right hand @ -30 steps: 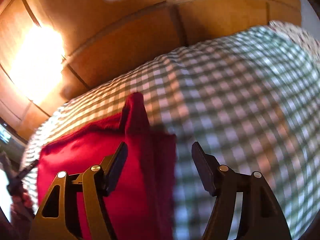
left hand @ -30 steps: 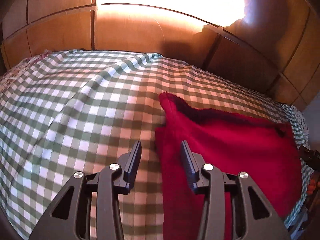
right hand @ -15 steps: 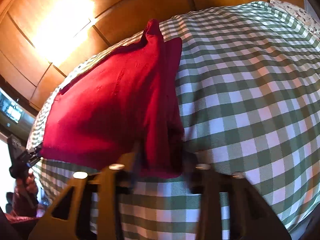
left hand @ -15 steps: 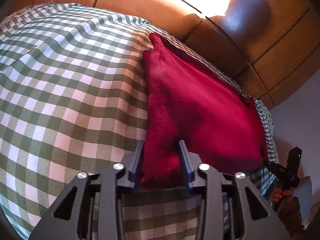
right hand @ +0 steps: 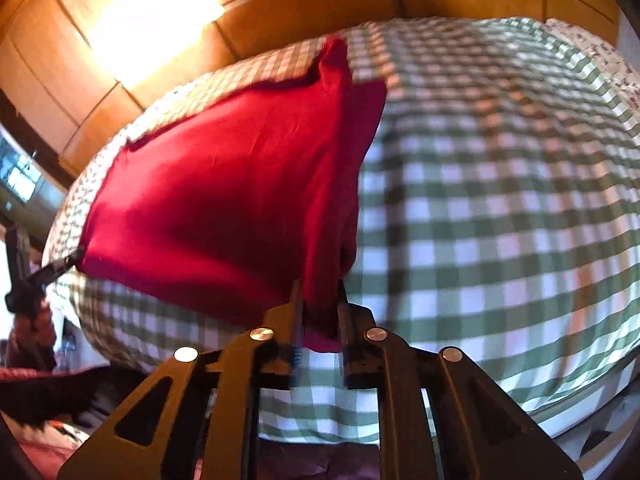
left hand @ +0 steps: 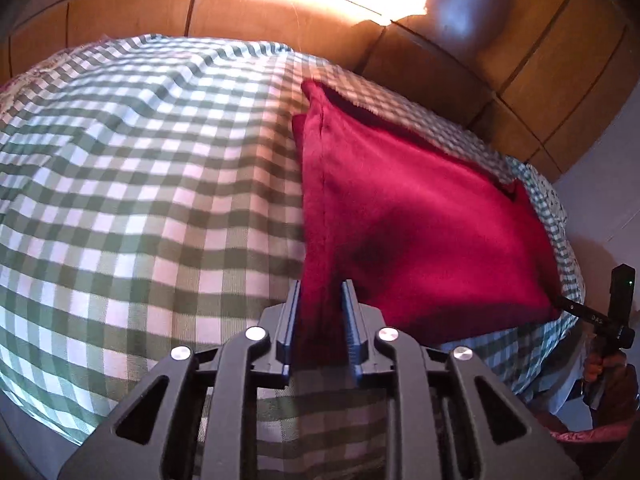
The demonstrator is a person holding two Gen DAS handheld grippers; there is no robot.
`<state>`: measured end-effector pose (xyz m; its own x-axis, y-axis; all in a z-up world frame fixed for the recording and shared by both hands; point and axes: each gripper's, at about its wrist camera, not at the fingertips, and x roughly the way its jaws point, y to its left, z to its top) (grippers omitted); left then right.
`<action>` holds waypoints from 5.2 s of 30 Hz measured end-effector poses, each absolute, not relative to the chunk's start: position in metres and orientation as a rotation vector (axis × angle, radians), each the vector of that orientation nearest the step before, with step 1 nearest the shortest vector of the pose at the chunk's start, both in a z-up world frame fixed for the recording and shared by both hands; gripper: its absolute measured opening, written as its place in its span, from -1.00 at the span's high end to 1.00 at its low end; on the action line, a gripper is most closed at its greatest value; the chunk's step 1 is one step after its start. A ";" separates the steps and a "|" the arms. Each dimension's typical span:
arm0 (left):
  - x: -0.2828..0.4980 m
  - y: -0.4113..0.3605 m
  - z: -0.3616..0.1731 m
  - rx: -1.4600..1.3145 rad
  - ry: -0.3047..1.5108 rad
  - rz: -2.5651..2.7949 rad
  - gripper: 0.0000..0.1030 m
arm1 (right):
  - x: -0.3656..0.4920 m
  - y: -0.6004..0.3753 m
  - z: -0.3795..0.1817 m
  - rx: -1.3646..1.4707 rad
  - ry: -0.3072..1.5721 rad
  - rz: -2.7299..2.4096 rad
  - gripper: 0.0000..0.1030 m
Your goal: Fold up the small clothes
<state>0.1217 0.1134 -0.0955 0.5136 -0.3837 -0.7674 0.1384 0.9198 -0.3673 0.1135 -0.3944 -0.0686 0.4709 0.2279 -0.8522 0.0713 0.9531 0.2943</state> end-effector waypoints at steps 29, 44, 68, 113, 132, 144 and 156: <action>0.248 0.057 -0.072 -0.186 0.873 -0.223 0.21 | 0.292 -0.375 -0.108 0.094 0.986 -0.160 -0.46; 0.164 0.083 -0.097 -0.245 0.921 -0.092 0.08 | 0.295 -0.380 -0.112 0.112 0.987 -0.147 -0.49; 0.110 0.072 -0.094 -0.106 0.945 -0.060 -0.17 | 0.224 -0.322 -0.061 -0.127 0.903 -0.104 -0.81; 0.076 0.055 -0.060 -0.050 0.840 -0.208 0.12 | 0.100 -0.376 -0.060 0.171 0.959 -0.054 -0.17; 0.091 -0.024 -0.078 0.082 0.879 -0.280 -0.03 | 0.136 -0.230 -0.065 0.084 0.935 0.322 -0.17; 0.089 -0.029 -0.086 0.094 0.889 -0.270 -0.07 | 0.128 -0.234 -0.085 0.071 0.973 0.306 -0.17; 0.079 -0.030 -0.104 0.095 0.912 -0.254 -0.10 | 0.120 -0.239 -0.102 0.059 0.994 0.305 -0.20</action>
<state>0.0787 -0.0296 -0.1041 0.5845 -0.1771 -0.7919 0.2577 0.9659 -0.0258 0.1198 -0.2391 -0.1019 0.5068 0.2798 -0.8154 -0.2266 0.9558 0.1871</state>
